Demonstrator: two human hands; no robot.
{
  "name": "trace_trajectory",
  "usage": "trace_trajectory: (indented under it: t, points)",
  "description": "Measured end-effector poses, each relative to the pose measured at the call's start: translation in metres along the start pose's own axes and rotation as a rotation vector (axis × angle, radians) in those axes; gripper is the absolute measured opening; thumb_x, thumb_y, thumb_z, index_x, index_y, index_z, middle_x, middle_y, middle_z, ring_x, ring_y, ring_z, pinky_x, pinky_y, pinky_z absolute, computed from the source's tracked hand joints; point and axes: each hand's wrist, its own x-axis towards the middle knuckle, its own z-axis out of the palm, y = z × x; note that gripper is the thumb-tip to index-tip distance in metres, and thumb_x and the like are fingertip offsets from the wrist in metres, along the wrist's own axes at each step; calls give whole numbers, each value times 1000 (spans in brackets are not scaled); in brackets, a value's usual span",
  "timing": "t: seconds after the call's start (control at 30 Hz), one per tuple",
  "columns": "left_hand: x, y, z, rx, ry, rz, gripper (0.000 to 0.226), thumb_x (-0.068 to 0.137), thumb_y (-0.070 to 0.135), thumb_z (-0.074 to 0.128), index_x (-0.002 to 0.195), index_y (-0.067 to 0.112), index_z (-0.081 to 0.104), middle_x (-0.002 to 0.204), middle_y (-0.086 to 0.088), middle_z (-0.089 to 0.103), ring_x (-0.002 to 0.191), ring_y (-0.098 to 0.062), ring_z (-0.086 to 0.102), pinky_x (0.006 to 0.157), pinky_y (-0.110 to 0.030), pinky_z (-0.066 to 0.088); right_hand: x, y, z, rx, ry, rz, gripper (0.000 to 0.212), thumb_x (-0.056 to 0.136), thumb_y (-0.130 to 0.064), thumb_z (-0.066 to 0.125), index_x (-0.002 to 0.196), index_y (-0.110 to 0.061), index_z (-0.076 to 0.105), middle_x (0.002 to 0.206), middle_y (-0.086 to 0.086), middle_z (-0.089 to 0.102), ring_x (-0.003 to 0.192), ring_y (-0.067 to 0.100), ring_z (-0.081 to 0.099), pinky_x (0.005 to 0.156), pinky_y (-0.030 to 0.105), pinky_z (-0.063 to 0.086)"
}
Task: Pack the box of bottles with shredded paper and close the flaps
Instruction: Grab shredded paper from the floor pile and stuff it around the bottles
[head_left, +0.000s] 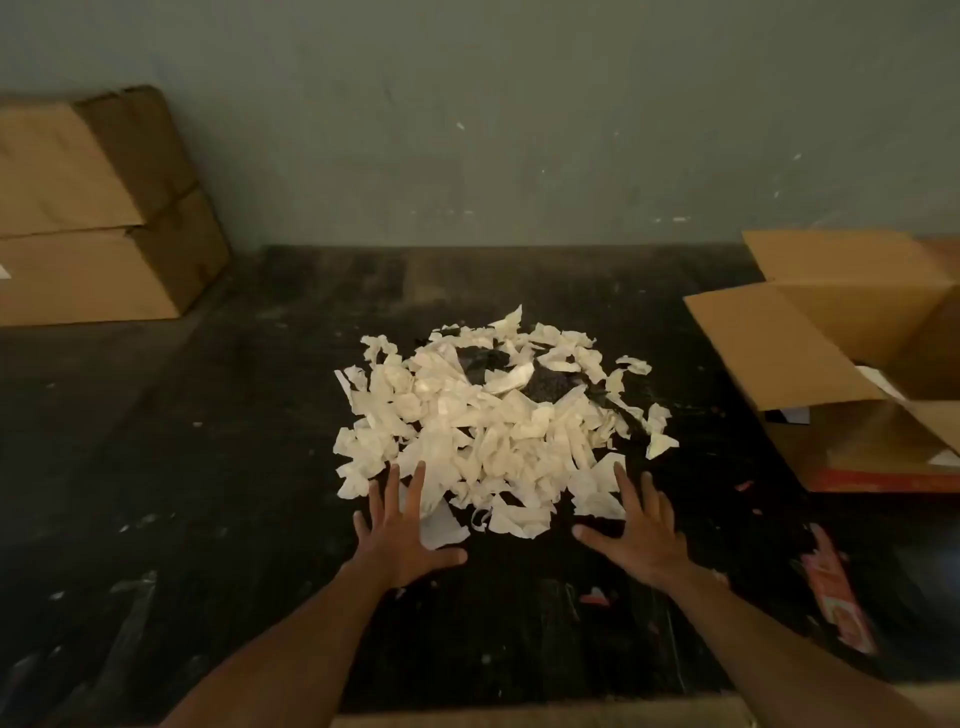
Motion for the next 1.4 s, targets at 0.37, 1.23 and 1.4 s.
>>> trace_trajectory:
  t: [0.37,1.23,1.4]
  points:
    - [80,15,-5,260,169,141,138,53,95,52,140,40,-40,145,-4,-53,135,-34,-45,114,-60,-16,100,-14,-16,-338,-2,-250,141,44,-90,61,134,-48,-39,147,2,-48,138,32,-38,106,74,-8]
    - [209,61,-28,437,50,178,95,70,71,64,146,38,16,153,-5,6,138,-39,19,107,-60,28,241,-75,-36,-459,-141,-489,89,76,-50,70,147,-38,18,154,8,17,139,37,12,106,57,31]
    - [198,61,-30,261,98,199,78,83,49,66,147,36,24,143,-1,32,123,-29,38,99,-49,42,230,-71,-29,-256,-85,-550,56,90,-25,57,142,-26,38,142,12,37,132,36,27,111,41,29]
